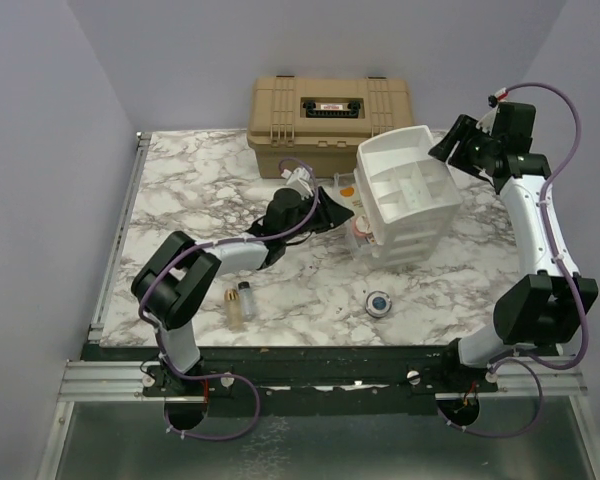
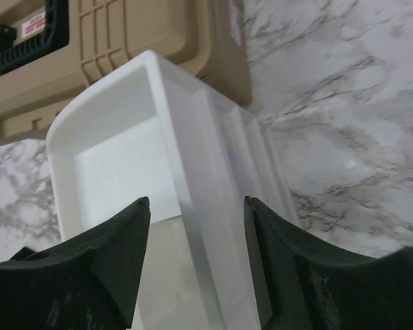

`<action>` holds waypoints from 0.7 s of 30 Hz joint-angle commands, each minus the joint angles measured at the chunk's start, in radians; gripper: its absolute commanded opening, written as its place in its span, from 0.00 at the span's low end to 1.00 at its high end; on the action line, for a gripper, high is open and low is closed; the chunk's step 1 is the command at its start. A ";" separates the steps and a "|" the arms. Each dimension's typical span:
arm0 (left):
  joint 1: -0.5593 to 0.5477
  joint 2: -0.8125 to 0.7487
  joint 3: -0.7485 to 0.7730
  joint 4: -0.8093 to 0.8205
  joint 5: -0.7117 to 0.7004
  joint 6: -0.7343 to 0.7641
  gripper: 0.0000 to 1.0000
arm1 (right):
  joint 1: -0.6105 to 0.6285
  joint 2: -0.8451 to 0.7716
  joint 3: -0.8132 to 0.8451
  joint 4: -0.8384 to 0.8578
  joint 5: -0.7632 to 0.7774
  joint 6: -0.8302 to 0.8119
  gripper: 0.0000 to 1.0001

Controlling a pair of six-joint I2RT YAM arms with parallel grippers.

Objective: Organize the makeup
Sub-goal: Close the drawer in the storage box.

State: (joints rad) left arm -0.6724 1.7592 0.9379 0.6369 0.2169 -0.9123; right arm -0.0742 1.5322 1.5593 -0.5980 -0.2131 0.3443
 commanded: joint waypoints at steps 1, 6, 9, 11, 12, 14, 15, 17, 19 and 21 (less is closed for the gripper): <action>-0.020 0.056 0.062 0.080 0.037 -0.010 0.38 | -0.005 -0.002 -0.055 0.104 -0.294 0.087 0.62; -0.039 0.113 0.087 0.165 0.038 -0.039 0.37 | -0.005 -0.052 -0.155 0.157 -0.320 0.115 0.63; -0.047 0.183 0.119 0.294 0.062 -0.126 0.33 | -0.006 -0.075 -0.192 0.171 -0.354 0.121 0.63; -0.053 0.225 0.134 0.364 0.071 -0.174 0.32 | -0.005 -0.094 -0.218 0.188 -0.374 0.129 0.64; -0.056 0.241 0.131 0.395 0.067 -0.196 0.32 | -0.006 -0.104 -0.231 0.204 -0.394 0.131 0.64; -0.057 0.259 0.121 0.444 0.053 -0.225 0.31 | -0.006 -0.112 -0.245 0.222 -0.422 0.144 0.65; -0.057 0.264 0.115 0.464 0.045 -0.234 0.31 | -0.005 -0.112 -0.247 0.222 -0.438 0.151 0.65; -0.057 0.275 0.104 0.511 0.044 -0.259 0.32 | -0.005 -0.113 -0.257 0.238 -0.469 0.166 0.65; -0.057 0.269 0.085 0.540 0.047 -0.271 0.32 | -0.005 -0.122 -0.261 0.240 -0.434 0.170 0.65; -0.056 0.244 0.050 0.543 0.037 -0.266 0.33 | -0.009 -0.132 -0.239 0.217 -0.373 0.144 0.66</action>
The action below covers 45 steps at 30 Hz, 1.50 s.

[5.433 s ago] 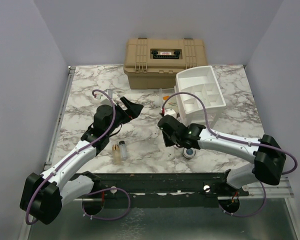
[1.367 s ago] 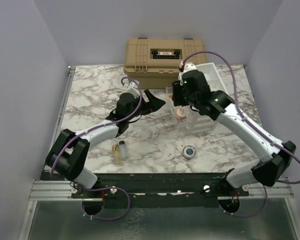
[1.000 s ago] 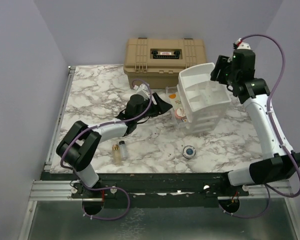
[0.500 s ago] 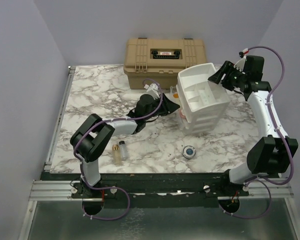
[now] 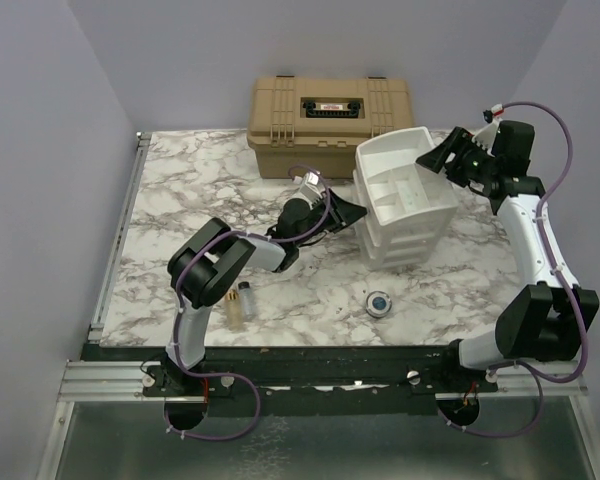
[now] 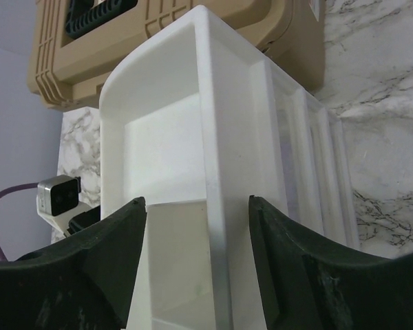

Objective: Organize the makeup
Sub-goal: Close the drawer in the storage box, then open the drawer in the storage box.

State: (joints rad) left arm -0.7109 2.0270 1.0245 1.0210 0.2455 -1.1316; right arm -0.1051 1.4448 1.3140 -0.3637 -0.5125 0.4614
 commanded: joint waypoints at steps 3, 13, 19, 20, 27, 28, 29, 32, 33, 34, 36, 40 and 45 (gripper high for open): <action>-0.009 -0.077 -0.102 0.154 -0.016 -0.029 0.37 | -0.006 -0.042 0.072 -0.053 -0.046 -0.001 0.68; 0.023 -0.159 -0.120 0.008 -0.003 0.040 0.43 | -0.173 0.009 0.198 -0.136 0.065 0.028 0.83; 0.022 -0.259 -0.200 -0.103 -0.122 0.119 0.43 | -0.255 0.084 0.063 -0.081 0.116 0.132 0.55; 0.023 -0.266 -0.212 -0.104 -0.142 0.119 0.44 | -0.254 0.100 0.034 -0.060 0.104 0.149 0.52; -0.001 -0.188 -0.134 -0.101 -0.097 0.108 0.44 | -0.255 0.228 -0.152 0.113 -0.014 0.176 0.19; -0.005 -0.181 -0.117 -0.101 -0.090 0.112 0.44 | -0.254 0.256 -0.163 0.119 -0.028 0.174 0.17; -0.007 -0.172 -0.101 -0.101 -0.080 0.111 0.44 | -0.254 0.278 -0.185 0.144 -0.054 0.174 0.16; -0.010 -0.152 -0.062 -0.100 -0.061 0.111 0.44 | -0.247 0.333 -0.219 0.182 -0.139 0.155 0.16; -0.009 -0.146 -0.051 -0.101 -0.056 0.111 0.44 | -0.243 0.356 -0.221 0.187 -0.170 0.145 0.16; -0.009 -0.138 -0.039 -0.101 -0.050 0.109 0.44 | -0.239 0.384 -0.221 0.195 -0.218 0.137 0.16; -0.014 -0.112 -0.016 -0.100 -0.034 0.102 0.44 | -0.229 0.441 -0.209 0.174 -0.268 0.116 0.15; -0.027 -0.076 0.013 -0.101 -0.013 0.091 0.44 | -0.188 0.469 -0.233 0.187 -0.286 0.082 0.15; -0.043 -0.061 0.021 -0.102 -0.003 0.086 0.44 | -0.144 0.507 -0.242 0.201 -0.377 0.061 0.15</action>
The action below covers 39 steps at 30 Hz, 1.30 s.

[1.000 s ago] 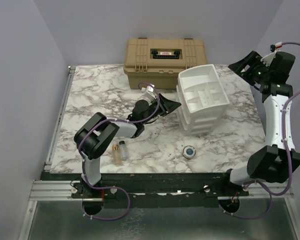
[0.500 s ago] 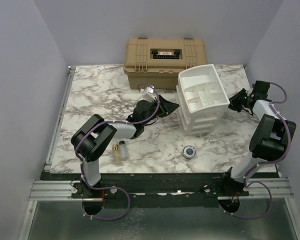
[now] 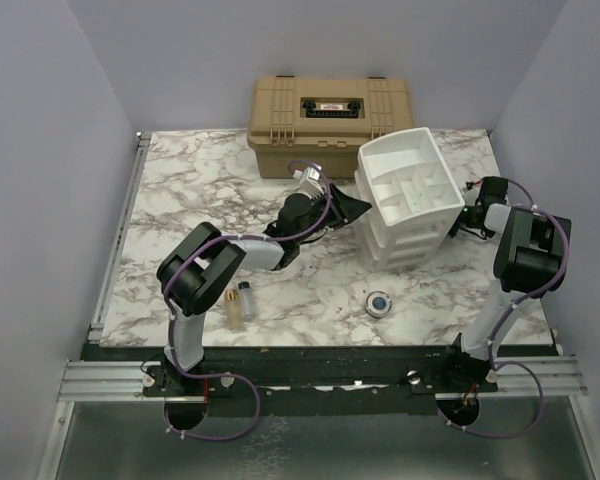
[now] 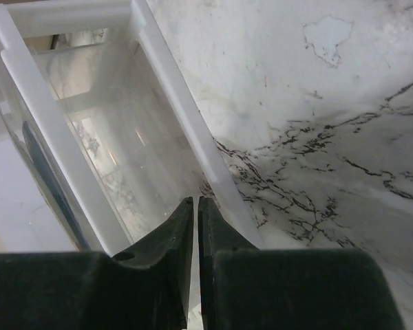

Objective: Organize the makeup
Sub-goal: Open the drawer in the storage box.

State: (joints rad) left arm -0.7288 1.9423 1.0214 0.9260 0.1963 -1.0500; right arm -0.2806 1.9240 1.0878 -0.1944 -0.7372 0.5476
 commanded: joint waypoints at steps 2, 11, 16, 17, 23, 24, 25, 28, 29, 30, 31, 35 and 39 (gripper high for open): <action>-0.026 0.017 0.013 -0.007 0.044 0.004 0.44 | 0.032 0.013 -0.046 0.064 -0.156 -0.024 0.15; -0.020 -0.080 -0.057 -0.107 0.008 0.093 0.49 | 0.020 -0.096 -0.018 -0.022 0.116 -0.031 0.27; -0.013 -0.193 -0.092 -0.257 -0.087 0.211 0.59 | 0.015 -0.125 0.032 -0.081 0.155 -0.061 0.32; -0.013 -0.205 -0.087 -0.286 -0.098 0.227 0.60 | 0.015 -0.129 0.036 -0.090 0.162 -0.064 0.32; -0.014 -0.138 0.025 -0.509 -0.156 0.280 0.61 | 0.014 -0.238 0.022 -0.073 0.239 -0.043 0.46; -0.015 -0.121 0.039 -0.526 -0.164 0.276 0.62 | 0.014 -0.259 0.035 -0.088 0.270 -0.046 0.52; -0.019 -0.104 0.052 -0.544 -0.178 0.274 0.62 | 0.013 -0.278 0.049 -0.104 0.301 -0.051 0.56; -0.028 -0.062 0.081 -0.573 -0.189 0.268 0.66 | 0.010 -0.338 0.099 -0.167 0.409 -0.066 0.59; -0.028 -0.050 0.092 -0.578 -0.210 0.263 0.66 | 0.007 -0.357 0.111 -0.180 0.434 -0.067 0.61; -0.032 -0.038 0.100 -0.580 -0.212 0.259 0.66 | 0.003 -0.373 0.122 -0.188 0.444 -0.068 0.61; -0.035 -0.028 0.111 -0.587 -0.214 0.259 0.66 | -0.001 -0.387 0.132 -0.191 0.442 -0.073 0.61; -0.041 0.014 0.152 -0.645 -0.256 0.260 0.66 | -0.006 -0.408 0.215 -0.263 0.361 -0.097 0.64; -0.046 0.041 0.183 -0.689 -0.283 0.271 0.66 | -0.006 -0.492 0.242 -0.250 0.316 -0.094 0.69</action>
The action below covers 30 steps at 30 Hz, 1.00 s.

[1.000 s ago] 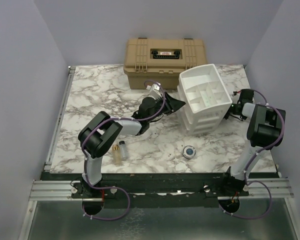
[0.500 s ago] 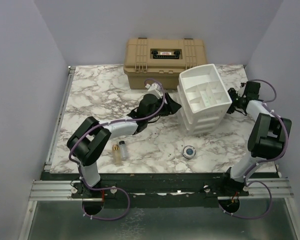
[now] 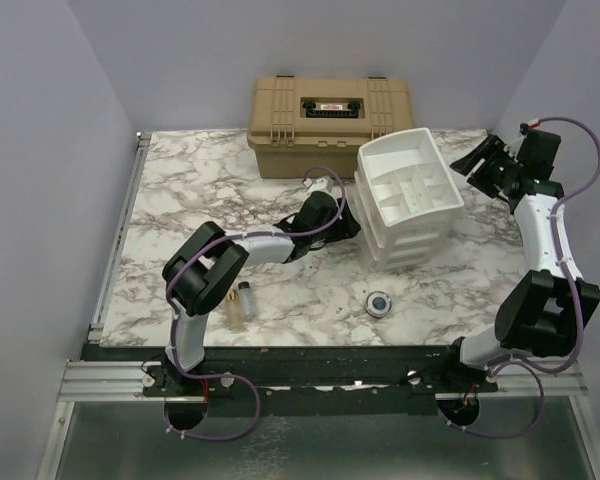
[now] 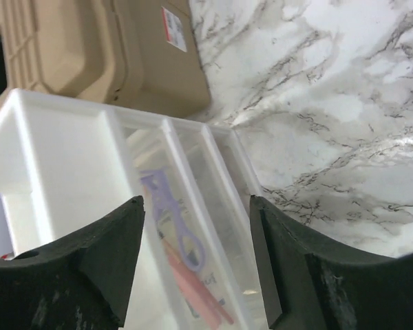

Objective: Organize the makeup
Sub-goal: Open the drawer in the storage box.

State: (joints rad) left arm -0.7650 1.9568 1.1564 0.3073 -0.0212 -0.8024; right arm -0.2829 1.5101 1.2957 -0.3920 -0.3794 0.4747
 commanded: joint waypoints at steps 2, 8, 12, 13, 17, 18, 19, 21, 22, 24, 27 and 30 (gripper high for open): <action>-0.016 0.039 0.075 -0.119 -0.089 0.042 0.66 | -0.004 -0.118 0.054 -0.045 -0.099 -0.030 0.74; -0.043 0.070 0.130 -0.222 -0.153 0.092 0.62 | 0.001 -0.145 0.127 -0.106 -0.188 -0.068 0.84; -0.052 0.071 0.120 -0.237 -0.167 0.103 0.57 | 0.044 -0.096 0.181 -0.227 -0.122 -0.162 0.85; -0.054 0.071 0.117 -0.241 -0.171 0.108 0.56 | 0.076 -0.077 0.204 -0.262 -0.073 -0.191 0.85; -0.062 0.051 0.083 -0.255 -0.195 0.120 0.53 | 0.168 -0.030 0.252 -0.348 0.094 -0.267 0.81; -0.061 0.043 0.073 -0.256 -0.198 0.123 0.51 | 0.170 -0.032 0.242 -0.341 0.125 -0.263 0.79; -0.062 0.033 0.065 -0.258 -0.203 0.129 0.50 | 0.169 -0.037 0.233 -0.336 0.159 -0.265 0.77; -0.061 0.016 0.049 -0.264 -0.214 0.138 0.49 | 0.170 -0.048 0.222 -0.335 0.193 -0.285 0.76; -0.061 0.007 0.043 -0.268 -0.217 0.144 0.48 | 0.170 -0.049 0.221 -0.339 0.202 -0.291 0.76; -0.061 -0.009 0.034 -0.273 -0.225 0.149 0.47 | 0.169 -0.048 0.219 -0.351 0.253 -0.285 0.72; -0.061 -0.035 0.014 -0.280 -0.231 0.157 0.46 | 0.171 -0.060 0.187 -0.336 0.324 -0.291 0.69; -0.060 -0.073 -0.022 -0.286 -0.243 0.160 0.44 | 0.170 -0.048 0.182 -0.343 0.349 -0.309 0.69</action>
State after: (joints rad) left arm -0.8223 1.9396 1.1980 0.1299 -0.2115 -0.6880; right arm -0.1059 1.4689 1.4994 -0.6983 -0.1570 0.2111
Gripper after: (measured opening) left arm 0.460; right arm 0.695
